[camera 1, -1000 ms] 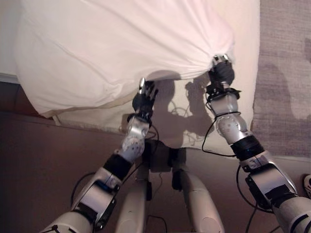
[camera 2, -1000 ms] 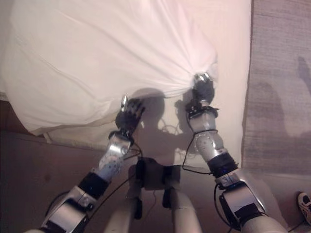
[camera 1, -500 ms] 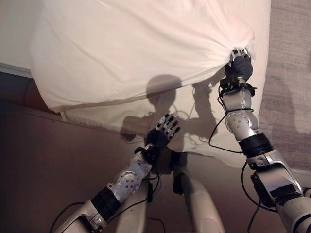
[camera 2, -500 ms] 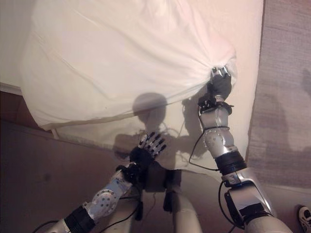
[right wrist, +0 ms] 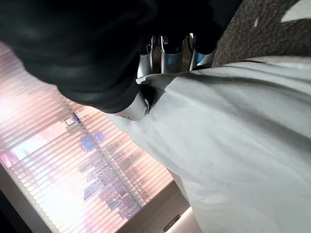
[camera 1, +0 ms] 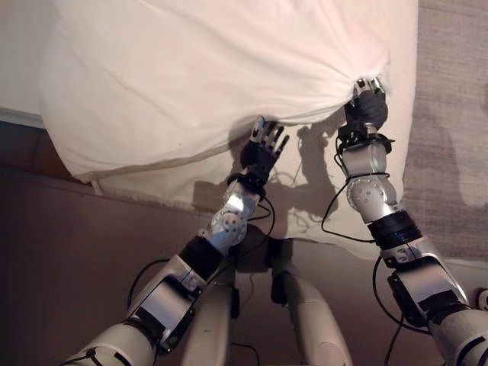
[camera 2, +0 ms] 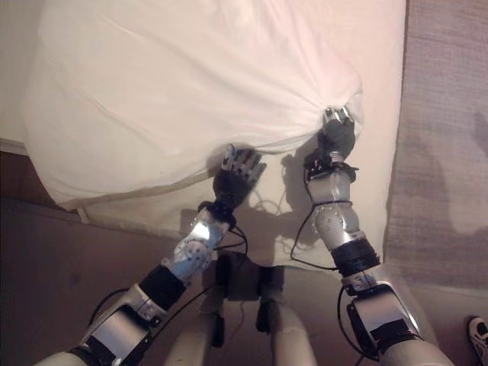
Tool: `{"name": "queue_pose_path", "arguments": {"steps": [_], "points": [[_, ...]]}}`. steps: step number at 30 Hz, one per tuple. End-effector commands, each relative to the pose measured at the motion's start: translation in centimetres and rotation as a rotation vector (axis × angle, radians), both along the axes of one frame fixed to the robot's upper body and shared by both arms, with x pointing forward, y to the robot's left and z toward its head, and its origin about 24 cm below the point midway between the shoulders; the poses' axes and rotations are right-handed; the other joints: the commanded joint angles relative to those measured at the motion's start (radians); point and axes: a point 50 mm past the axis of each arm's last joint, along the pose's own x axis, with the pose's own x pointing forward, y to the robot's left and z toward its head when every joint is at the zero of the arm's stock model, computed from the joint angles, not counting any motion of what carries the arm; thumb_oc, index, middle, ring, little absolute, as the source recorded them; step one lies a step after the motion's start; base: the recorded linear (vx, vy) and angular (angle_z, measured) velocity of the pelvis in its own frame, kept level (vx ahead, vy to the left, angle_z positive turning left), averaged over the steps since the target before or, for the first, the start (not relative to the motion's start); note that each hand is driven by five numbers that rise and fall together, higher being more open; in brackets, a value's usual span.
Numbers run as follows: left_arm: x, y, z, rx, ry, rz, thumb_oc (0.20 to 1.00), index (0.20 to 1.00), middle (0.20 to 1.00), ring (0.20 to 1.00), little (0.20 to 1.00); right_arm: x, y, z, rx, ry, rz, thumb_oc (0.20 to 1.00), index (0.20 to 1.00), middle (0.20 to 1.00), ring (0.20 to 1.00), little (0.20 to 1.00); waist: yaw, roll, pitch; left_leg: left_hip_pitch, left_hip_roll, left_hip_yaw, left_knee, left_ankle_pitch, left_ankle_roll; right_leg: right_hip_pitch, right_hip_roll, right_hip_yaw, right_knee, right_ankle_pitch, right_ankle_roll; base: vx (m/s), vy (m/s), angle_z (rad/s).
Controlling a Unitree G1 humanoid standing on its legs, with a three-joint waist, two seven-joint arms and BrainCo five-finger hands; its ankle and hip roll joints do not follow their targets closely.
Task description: Make the bed
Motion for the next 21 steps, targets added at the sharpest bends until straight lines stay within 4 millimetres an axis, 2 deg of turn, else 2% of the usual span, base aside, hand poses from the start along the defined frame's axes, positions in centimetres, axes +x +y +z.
{"name": "queue_pose_path", "arguments": {"steps": [1,5,6,8,10,11,14,19,21], "points": [[1.2,0.4,0.8,-0.042,0.014,0.085,1.000,1.000,1.000,1.000,1.000,-1.6,0.2,2.6,0.081,-0.194,0.013,0.200,0.200,0.200,0.200,0.200,-0.024,-0.072,-0.137,0.044,-0.017,0.066,-0.004,-0.096,-0.037,-0.027,-0.031,0.090,-0.026,0.093,0.084,0.00,0.000,0.00],[2.1,2.0,2.1,-0.041,-0.003,0.175,1.000,1.000,1.000,1.000,1.000,-1.6,0.5,1.6,0.086,-0.162,0.023,0.200,0.200,0.200,0.200,0.200,-0.026,-0.076,-0.140,0.043,-0.011,0.071,-0.004,-0.095,-0.037,-0.032,-0.025,0.090,-0.031,0.098,0.084,0.00,-0.005,-0.02],[2.5,3.1,2.3,-0.048,0.002,0.220,1.000,1.000,1.000,1.000,1.000,-1.7,0.5,0.9,0.091,-0.145,0.023,0.200,0.200,0.200,0.200,0.200,-0.026,-0.075,-0.140,0.045,-0.010,0.073,-0.004,-0.095,-0.037,-0.033,-0.023,0.089,-0.029,0.096,0.083,0.01,-0.009,-0.04],[2.6,3.5,2.3,-0.047,0.004,0.243,1.000,1.000,1.000,1.000,1.000,-1.8,0.5,0.6,0.092,-0.134,0.022,0.200,0.200,0.200,0.200,0.200,-0.026,-0.074,-0.139,0.046,-0.009,0.074,-0.004,-0.096,-0.037,-0.032,-0.022,0.088,-0.026,0.094,0.082,0.01,-0.014,-0.06],[2.9,5.2,2.1,-0.060,0.022,0.315,1.000,1.000,1.000,1.000,1.000,-2.1,0.1,-0.4,0.101,-0.115,0.013,0.200,0.200,0.200,0.200,0.200,-0.027,-0.070,-0.140,0.052,-0.008,0.074,-0.004,-0.097,-0.038,-0.032,-0.019,0.086,-0.019,0.088,0.080,0.02,-0.017,-0.08],[2.9,5.2,2.1,-0.060,0.023,0.315,1.000,1.000,1.000,1.000,1.000,-2.1,0.1,-0.4,0.100,-0.114,0.013,0.200,0.200,0.200,0.200,0.200,-0.027,-0.069,-0.141,0.052,-0.008,0.074,-0.004,-0.097,-0.038,-0.032,-0.019,0.086,-0.019,0.087,0.080,0.02,-0.018,-0.08],[3.1,6.9,1.7,-0.065,0.043,0.384,1.000,1.000,1.000,1.000,1.000,-2.4,-0.6,-0.9,0.111,-0.106,-0.014,0.200,0.200,0.200,0.200,0.200,-0.027,-0.067,-0.143,0.059,-0.007,0.070,-0.004,-0.099,-0.039,-0.032,-0.019,0.084,-0.004,0.078,0.078,0.02,-0.020,-0.05],[2.7,9.6,-0.2,-0.107,0.099,0.492,1.000,1.000,1.000,1.000,1.000,-2.8,-2.3,-1.5,0.119,-0.096,-0.078,0.200,0.200,0.200,0.200,0.200,-0.019,-0.060,-0.143,0.073,-0.004,0.070,-0.004,-0.105,-0.040,-0.034,-0.023,0.075,0.032,0.057,0.074,0.01,-0.007,0.00],[2.6,10.2,-0.4,-0.115,0.104,0.511,1.000,1.000,1.000,1.000,1.000,-2.9,-2.6,-1.6,0.119,-0.094,-0.092,0.200,0.200,0.200,0.200,0.200,-0.019,-0.059,-0.144,0.076,-0.005,0.067,-0.004,-0.106,-0.042,-0.032,-0.024,0.073,0.036,0.053,0.073,0.02,-0.032,0.01]]}}
